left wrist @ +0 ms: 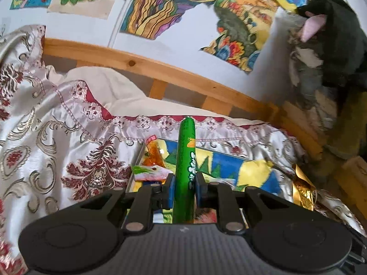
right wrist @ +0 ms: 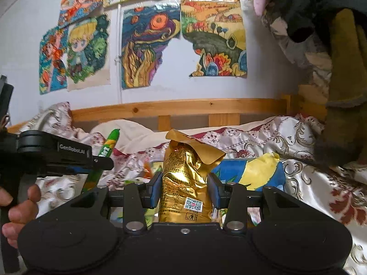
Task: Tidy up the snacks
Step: 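Lift the green stick with the left tool toward the tray while the right tool carries the gold wrapper there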
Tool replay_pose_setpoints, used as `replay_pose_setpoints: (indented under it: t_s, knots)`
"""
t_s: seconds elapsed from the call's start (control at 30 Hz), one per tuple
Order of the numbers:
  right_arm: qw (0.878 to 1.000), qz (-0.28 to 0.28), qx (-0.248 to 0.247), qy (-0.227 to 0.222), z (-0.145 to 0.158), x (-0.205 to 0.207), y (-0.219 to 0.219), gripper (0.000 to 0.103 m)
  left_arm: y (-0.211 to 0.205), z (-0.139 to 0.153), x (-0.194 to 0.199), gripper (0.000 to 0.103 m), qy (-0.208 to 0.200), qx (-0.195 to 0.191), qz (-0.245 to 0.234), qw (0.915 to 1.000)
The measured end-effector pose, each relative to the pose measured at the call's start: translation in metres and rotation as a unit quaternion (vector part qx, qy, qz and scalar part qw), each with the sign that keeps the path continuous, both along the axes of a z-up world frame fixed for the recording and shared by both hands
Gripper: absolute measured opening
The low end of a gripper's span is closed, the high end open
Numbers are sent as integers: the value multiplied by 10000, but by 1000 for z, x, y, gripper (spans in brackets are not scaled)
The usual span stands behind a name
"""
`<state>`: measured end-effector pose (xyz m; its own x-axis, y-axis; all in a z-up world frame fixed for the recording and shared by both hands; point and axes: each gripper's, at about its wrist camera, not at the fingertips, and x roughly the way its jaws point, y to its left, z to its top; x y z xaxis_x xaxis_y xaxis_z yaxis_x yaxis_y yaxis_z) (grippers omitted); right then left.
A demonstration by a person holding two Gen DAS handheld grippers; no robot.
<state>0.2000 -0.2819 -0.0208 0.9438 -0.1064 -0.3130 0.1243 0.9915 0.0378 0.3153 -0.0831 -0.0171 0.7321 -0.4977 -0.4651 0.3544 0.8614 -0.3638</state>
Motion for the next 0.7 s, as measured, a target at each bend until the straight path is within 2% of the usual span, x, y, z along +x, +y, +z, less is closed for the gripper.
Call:
replay_pose_setpoints:
  t_s: [0.17,0.33,0.7]
  knots:
    - [9999,-72,18,119,-18,43,-7,44,-9,-22,25,18,-108,150,-71,9998]
    - [9996,-68,31,290,-36,75,-7,44,-13,-49,42,18,128,268,-50,9995]
    - [9972,40,-222,707,-64,105,5,44,-18,-75,57,18,332,539,-105,9979]
